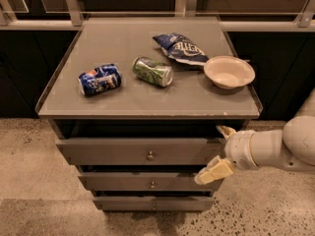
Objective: Open top drawer
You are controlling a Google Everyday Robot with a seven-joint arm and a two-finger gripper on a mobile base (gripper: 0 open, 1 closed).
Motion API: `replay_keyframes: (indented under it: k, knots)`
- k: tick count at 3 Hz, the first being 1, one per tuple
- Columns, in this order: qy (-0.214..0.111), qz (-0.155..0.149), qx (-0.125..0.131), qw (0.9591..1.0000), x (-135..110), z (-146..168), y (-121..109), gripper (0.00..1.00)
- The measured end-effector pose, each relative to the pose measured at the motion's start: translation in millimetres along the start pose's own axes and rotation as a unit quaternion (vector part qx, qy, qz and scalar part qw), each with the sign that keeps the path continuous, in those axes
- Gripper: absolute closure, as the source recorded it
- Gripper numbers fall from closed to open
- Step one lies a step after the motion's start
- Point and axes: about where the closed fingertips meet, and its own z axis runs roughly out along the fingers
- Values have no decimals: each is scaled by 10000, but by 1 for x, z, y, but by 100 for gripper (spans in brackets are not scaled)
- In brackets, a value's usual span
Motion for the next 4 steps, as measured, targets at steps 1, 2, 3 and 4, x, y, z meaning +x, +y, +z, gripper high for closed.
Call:
replay_keyframes:
  k: [1, 2, 3, 4]
  knots:
    - [109, 194, -90, 9997, 16, 5, 6, 0]
    - [55, 169, -237, 9996, 22, 24, 10, 0]
    - [-111, -81, -338, 9993, 13, 46, 6, 0]
    - [-277, -305, -335, 9986, -1, 57, -1, 0]
